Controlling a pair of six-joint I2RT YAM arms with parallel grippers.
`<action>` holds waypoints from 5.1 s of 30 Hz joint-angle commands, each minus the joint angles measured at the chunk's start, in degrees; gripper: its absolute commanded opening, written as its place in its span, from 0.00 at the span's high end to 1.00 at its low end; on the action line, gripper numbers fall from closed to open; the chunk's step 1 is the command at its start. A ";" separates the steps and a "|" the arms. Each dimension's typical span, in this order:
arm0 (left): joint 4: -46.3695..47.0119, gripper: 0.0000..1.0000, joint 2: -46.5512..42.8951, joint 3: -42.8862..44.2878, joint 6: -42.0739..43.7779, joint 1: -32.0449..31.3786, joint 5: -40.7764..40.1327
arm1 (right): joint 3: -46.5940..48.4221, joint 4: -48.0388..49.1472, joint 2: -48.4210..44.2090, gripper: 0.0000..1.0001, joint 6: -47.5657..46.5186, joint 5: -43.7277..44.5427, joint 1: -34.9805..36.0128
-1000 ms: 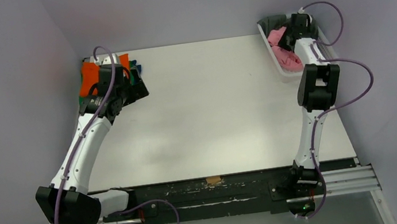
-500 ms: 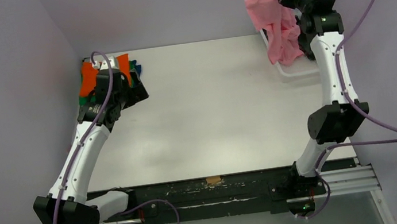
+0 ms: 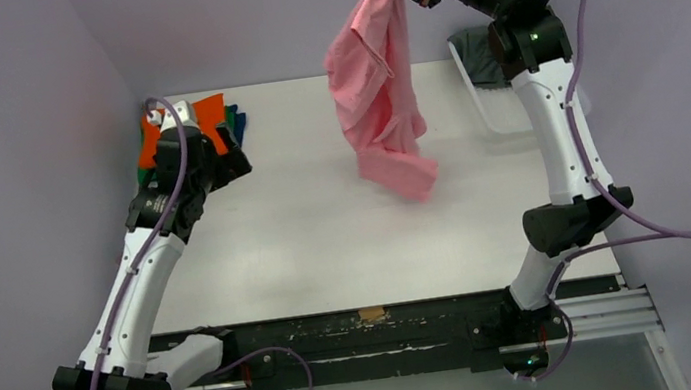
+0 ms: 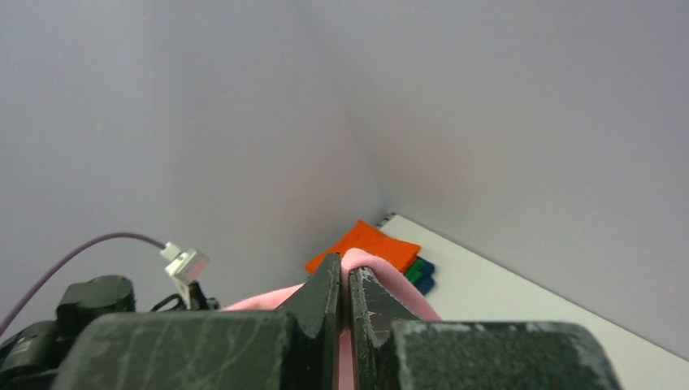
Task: Fold and stack the t-shirts
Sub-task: Move the tshirt to the center of the board, then flatten out the tshirt
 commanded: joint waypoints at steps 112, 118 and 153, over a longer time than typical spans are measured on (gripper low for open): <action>9.05 1.00 29.83 16.23 -0.04 -3.69 10.61 | -55.41 -5.53 -6.57 1.00 -17.29 64.41 8.84; 15.50 1.00 18.94 18.59 3.72 -3.71 8.78 | -48.95 -7.34 -18.15 1.00 -28.68 62.25 8.79; 28.85 1.00 -2.71 18.93 19.98 -3.80 -0.89 | -35.45 -22.84 -39.80 0.94 -35.99 28.95 8.83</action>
